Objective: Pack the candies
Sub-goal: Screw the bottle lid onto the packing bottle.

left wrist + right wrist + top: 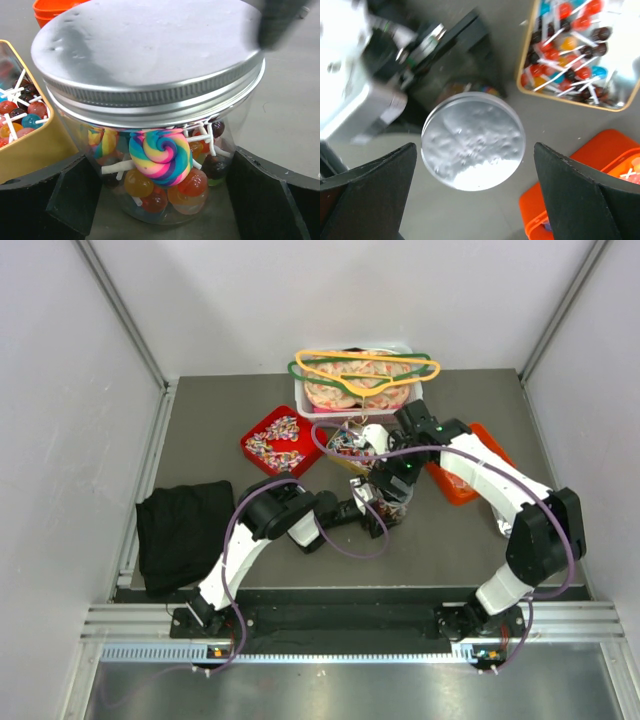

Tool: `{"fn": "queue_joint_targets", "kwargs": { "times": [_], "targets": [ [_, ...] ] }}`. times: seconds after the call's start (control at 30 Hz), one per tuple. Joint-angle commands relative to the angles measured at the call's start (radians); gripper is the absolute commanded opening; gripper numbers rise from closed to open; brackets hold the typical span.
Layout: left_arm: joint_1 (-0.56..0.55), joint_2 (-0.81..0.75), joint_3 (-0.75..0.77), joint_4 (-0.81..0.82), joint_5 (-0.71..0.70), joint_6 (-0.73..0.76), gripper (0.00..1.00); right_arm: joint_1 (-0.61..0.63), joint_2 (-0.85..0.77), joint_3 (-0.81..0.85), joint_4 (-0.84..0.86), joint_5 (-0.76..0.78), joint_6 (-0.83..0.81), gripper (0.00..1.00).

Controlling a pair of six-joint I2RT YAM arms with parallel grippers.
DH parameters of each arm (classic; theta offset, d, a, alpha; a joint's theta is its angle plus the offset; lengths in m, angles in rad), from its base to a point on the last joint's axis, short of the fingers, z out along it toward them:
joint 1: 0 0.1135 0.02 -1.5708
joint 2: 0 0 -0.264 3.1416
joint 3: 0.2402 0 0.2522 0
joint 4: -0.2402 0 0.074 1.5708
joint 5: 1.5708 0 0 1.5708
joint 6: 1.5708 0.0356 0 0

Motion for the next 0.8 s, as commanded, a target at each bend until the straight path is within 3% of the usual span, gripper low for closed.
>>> {"fn": "queue_joint_targets", "kwargs": {
  "times": [0.0,0.47,0.77],
  "targets": [
    [-0.017,0.054,-0.032,0.143,0.019,-0.015,0.97,-0.019,-0.008,0.06,-0.152,-0.065,-0.228,0.99],
    [-0.017,0.055,-0.032,0.144,0.02,-0.013,0.97,-0.021,0.138,0.198,-0.257,-0.032,-0.324,0.99],
    [-0.017,0.054,-0.031,0.144,0.02,-0.013,0.97,-0.021,0.104,0.212,-0.321,-0.066,-0.309,0.99]
  ]
}}
